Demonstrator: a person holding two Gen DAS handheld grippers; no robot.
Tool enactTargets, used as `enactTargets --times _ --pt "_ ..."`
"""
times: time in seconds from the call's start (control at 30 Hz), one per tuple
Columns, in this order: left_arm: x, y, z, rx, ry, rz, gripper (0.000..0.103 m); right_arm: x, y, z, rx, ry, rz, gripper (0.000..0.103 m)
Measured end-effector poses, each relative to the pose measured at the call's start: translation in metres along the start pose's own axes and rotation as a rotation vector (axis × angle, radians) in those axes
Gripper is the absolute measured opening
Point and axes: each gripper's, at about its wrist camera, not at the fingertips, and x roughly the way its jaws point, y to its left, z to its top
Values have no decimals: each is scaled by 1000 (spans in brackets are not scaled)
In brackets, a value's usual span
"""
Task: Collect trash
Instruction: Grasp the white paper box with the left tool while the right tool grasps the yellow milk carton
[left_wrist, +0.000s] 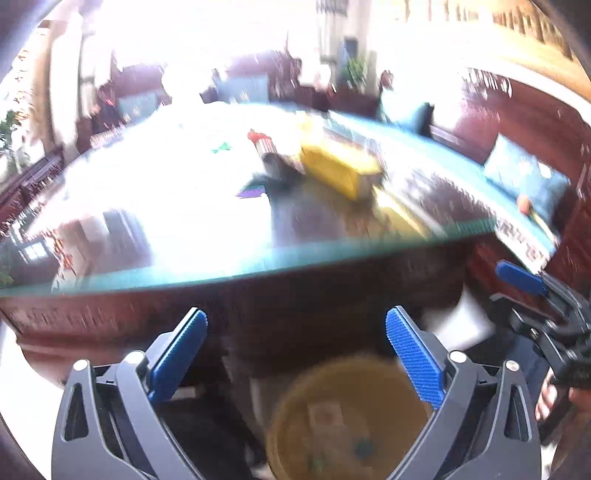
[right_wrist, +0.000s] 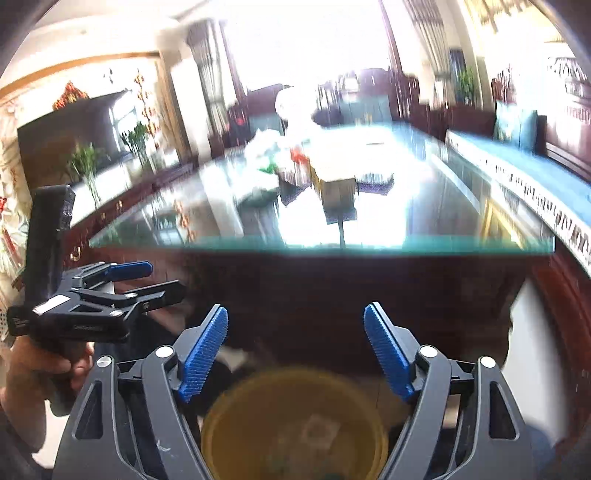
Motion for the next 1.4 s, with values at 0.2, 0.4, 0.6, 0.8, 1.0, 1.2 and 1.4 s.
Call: enactTargets --times 0.2,0.4,0.6,0.8,1.0,1.2,1.4 --pt "13 21 53 -73 -111 70 99 14 1 46 -50 -188 -14 95" --pt "52 40 81 -88 -85 114 99 68 -4 79 -120 -137 -29 95" --pt "89 53 92 -100 -20 127 99 113 -14 93 -106 -53 -26 95" --pt "114 62 98 -95 29 106 99 152 -39 104 -39 65 -44 95" --pt "131 71 104 -121 71 102 99 177 -48 111 0 157 -31 85" --pt "140 74 103 -130 101 77 99 197 -48 111 -8 229 -26 63" --pt "148 70 107 -104 120 98 99 193 -51 107 5 224 7 45"
